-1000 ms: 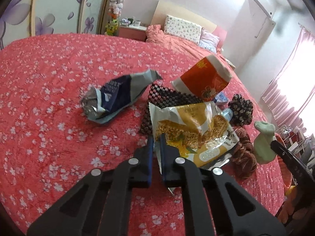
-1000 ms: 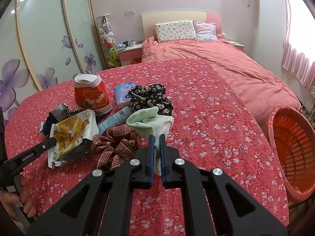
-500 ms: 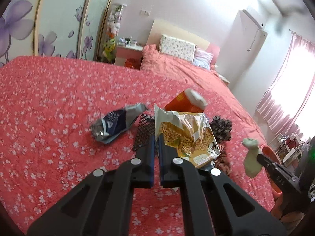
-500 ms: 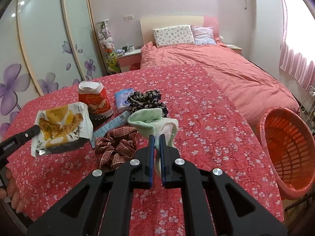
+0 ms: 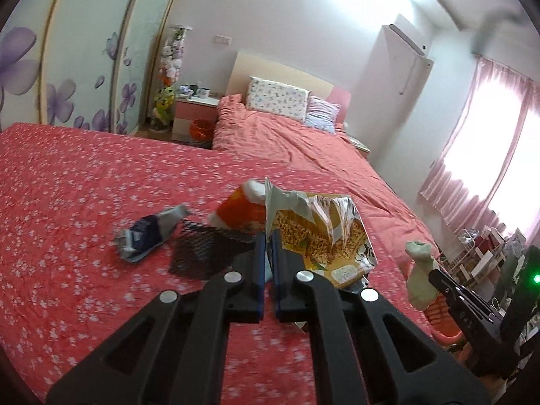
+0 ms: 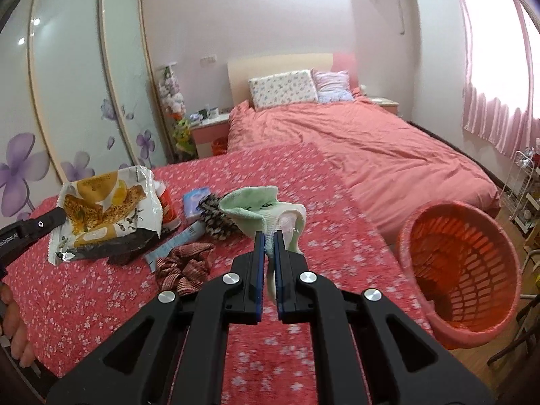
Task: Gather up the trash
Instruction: 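Carry the green sock in the right tool to the orange basket and release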
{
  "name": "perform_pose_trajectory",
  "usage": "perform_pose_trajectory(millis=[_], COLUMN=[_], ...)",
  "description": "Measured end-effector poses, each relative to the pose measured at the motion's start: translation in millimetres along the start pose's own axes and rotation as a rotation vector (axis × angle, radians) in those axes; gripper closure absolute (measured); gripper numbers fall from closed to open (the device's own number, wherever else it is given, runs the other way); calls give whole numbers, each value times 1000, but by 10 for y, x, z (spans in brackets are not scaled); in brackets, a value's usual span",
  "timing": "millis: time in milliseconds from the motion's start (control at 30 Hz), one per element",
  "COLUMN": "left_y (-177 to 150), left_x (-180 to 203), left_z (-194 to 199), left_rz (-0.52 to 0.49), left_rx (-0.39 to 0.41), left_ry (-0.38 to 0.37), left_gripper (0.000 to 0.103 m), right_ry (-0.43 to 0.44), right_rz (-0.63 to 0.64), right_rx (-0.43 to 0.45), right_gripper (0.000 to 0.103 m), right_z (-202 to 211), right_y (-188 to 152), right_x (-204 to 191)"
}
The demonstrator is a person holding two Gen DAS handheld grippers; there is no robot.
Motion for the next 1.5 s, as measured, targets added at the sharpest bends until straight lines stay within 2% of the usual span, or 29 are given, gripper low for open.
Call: perform_pose_trajectory(millis=[367,767,1167,1500], left_y=[-89,-308,-581,-831], left_x=[789,1758,2632,3047], left_z=[-267,-690,-1129,-1449], left_rz=[-64,-171,-244,-297], left_rx=[-27,-89,-159,-214], left_ry=[-81,-189,-265,-288], left_gripper=[98,98,98,98], right_ry=[-141,-261,-294,-273], right_rz=[-86,-200,-311,-378], right_rx=[110,128,128,138], right_gripper=[97,97,97,97], right_z=[327,411,384,311], right_y=[78,-23,-90,-109], right_x=[670,1459,1996,2230])
Point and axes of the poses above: each gripper's, at about its wrist camera, not at the fingertips, and z roughly against the way its jaws point, x to its right, y to its top, the point moved 1 cm from there along -z, roughly the way its jaws point, and after that the axes turned 2 degrees about -x, right-handed, at the moved point
